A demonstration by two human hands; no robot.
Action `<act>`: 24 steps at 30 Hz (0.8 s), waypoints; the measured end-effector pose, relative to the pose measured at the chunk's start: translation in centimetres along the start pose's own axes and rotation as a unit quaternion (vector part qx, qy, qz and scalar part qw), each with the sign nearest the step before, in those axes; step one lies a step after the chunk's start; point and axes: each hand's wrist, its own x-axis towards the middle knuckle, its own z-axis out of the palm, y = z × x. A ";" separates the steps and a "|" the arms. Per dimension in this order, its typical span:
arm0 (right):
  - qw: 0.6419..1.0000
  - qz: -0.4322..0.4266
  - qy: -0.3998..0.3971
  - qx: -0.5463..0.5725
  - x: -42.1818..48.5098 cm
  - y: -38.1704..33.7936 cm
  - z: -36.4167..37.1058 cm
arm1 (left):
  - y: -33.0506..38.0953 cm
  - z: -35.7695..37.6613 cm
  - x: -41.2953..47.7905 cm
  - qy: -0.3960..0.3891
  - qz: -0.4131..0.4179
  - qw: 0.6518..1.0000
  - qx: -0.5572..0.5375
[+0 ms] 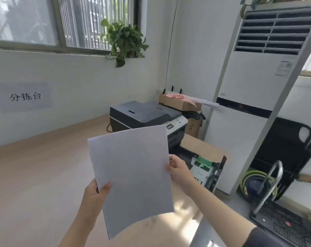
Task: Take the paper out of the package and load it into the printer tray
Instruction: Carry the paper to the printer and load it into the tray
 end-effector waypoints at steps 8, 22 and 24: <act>0.989 -0.077 -0.109 -0.056 12.9 4.3 -2.1 | -3.1 4.1 6.4 0.125 0.002 0.989 0.079; 0.947 -0.128 -0.273 -0.113 24.4 11.6 -4.8 | -10.2 12.1 8.6 0.355 -0.025 0.924 0.140; 0.943 -0.121 -0.283 -0.126 24.8 12.6 -5.0 | -10.9 12.8 8.4 0.358 -0.028 0.923 0.136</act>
